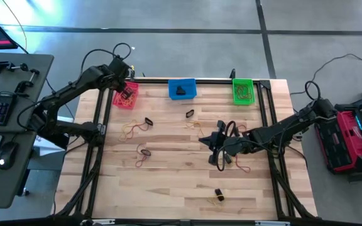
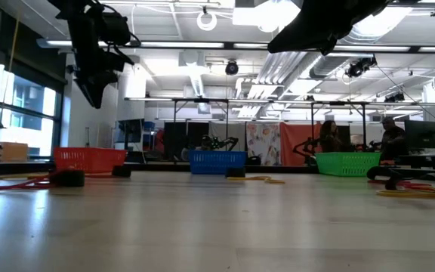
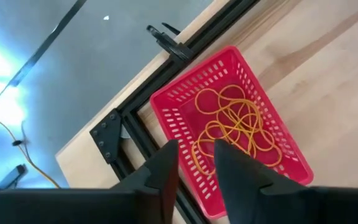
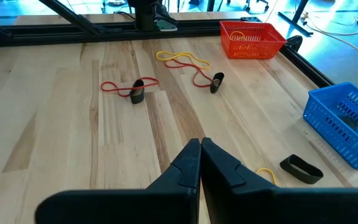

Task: Sort rubber bands into baskets
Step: Put the yellow rubber band into the left red bin, then put the black rubber band into the blue bin

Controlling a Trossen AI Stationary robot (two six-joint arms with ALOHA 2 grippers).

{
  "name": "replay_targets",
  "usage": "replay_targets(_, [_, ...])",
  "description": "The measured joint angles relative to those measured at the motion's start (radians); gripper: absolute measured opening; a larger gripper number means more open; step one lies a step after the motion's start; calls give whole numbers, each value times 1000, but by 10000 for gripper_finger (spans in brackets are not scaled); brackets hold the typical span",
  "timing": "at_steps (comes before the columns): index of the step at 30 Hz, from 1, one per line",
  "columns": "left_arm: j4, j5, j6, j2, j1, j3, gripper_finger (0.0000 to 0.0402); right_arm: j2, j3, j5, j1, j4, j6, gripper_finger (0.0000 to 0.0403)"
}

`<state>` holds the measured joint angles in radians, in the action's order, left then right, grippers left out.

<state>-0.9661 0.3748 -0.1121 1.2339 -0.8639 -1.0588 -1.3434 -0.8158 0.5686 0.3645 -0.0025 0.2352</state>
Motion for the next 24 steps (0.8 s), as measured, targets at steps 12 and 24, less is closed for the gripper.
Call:
replay_targets(12, [20, -31, 33, -27, 71, 0, 98, 0, 0, 0, 0, 0, 3, 0])
replay_targets(24, [230, -37, 41, -161, 306, 0, 3, 0, 0, 0, 0, 0, 3, 0])
